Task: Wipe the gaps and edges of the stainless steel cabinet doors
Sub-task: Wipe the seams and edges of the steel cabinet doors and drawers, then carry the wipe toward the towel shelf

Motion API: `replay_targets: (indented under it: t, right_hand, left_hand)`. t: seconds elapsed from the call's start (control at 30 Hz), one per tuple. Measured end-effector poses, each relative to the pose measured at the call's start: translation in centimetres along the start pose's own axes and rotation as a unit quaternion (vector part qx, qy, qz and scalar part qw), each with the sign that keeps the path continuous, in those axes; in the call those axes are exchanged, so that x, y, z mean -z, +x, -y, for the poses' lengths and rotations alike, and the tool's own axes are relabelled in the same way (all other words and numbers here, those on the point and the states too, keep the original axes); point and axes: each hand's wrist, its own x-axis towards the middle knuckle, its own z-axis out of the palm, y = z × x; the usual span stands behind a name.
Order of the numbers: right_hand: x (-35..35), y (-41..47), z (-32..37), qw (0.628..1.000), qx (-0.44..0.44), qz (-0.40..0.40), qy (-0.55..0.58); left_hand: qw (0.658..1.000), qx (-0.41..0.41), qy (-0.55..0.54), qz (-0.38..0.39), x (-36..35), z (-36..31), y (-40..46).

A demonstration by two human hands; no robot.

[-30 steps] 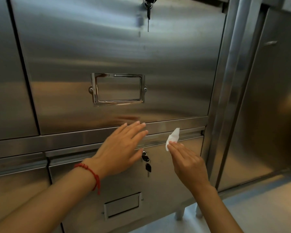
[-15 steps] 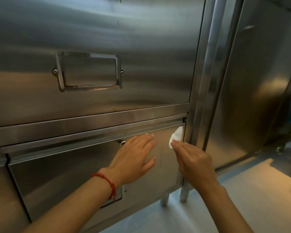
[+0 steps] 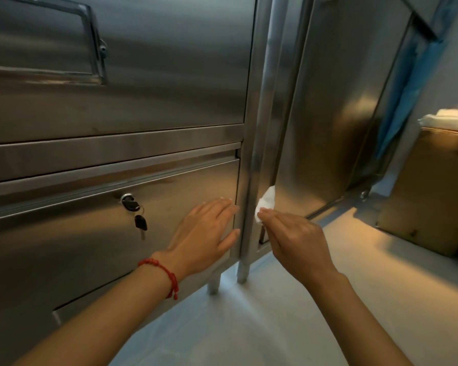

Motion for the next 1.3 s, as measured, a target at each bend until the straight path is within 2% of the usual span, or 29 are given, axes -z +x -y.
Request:
replay_targets:
  t: [0.2,0.5,0.83,1.0,1.3]
  right_hand:
    - [1.4,-1.5,-1.8,0.999,-0.021,0.006,-0.03]
    - [2.7,-2.2,-3.2,0.997,-0.065,0.038,-0.033]
    - [8.1,4.4,-5.6,0.994,-0.093,0.058,-0.024]
    - [11.9,8.6,-7.5,0.991,-0.113,0.072,-0.028]
    - [19.2,17.1,-10.4,0.99,-0.123,0.069,-0.017]
  left_hand:
    - [1.0,-0.02,-0.017,0.004,-1.8,-1.8,1.8]
    - [0.997,-0.005,-0.05,0.063,-2.1,-4.1,2.8]
    - [0.994,-0.009,-0.057,0.087,5.4,-5.9,7.8]
    - [0.994,-0.012,-0.083,0.071,10.5,-7.3,11.5]
    - [0.991,-0.007,-0.095,0.098,20.0,-9.6,17.8]
